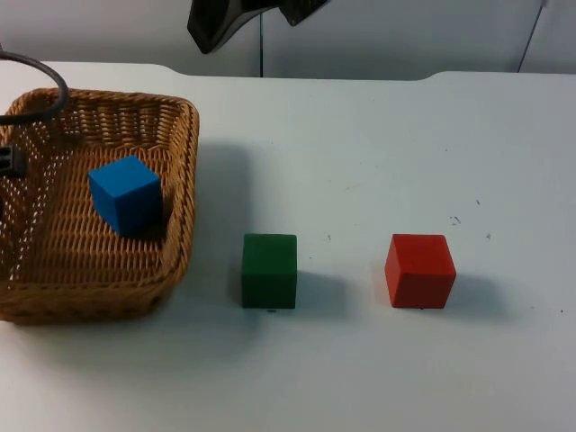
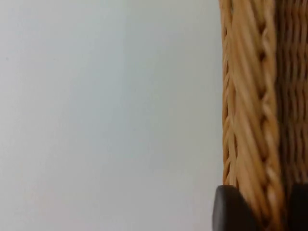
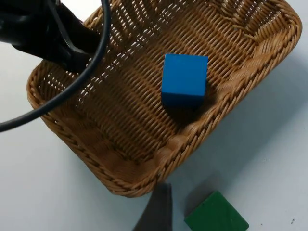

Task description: Pick up the basket with the left hand and place the blue cube into the basket with the right hand.

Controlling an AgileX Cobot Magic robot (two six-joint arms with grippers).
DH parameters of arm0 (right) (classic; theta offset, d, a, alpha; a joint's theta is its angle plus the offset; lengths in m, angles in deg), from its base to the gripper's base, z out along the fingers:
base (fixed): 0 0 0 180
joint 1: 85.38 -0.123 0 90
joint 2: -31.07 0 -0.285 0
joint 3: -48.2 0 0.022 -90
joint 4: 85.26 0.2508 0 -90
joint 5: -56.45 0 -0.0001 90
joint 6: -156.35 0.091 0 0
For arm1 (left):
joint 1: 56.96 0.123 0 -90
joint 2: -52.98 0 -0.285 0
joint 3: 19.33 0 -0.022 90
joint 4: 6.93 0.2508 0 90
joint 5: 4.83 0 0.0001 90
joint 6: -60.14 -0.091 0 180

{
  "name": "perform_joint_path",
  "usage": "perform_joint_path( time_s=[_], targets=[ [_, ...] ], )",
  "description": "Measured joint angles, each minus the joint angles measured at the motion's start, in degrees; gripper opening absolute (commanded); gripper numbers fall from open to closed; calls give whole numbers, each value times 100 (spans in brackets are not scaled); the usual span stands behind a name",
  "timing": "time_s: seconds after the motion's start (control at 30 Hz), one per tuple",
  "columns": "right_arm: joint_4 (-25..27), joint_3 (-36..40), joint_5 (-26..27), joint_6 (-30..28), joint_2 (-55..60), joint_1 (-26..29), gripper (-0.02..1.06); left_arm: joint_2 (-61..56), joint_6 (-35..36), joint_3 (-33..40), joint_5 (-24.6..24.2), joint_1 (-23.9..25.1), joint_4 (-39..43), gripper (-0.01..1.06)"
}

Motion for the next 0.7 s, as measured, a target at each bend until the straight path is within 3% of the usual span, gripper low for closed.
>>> perform_joint_path(
  time_s=[0.13, 0.47, 0.7],
  targets=[
    [0, 0, 0, 0, 0, 0, 77, 0, 0, 0, 65, 16, 5, 65],
    [0, 0, 0, 0, 0, 0, 77, -87, 0, -9, -11, 25, 14, 67],
    [-11, 0, 0, 0, 0, 0, 77, -1211, -9, -9, -34, 25, 14, 67]
  ],
)
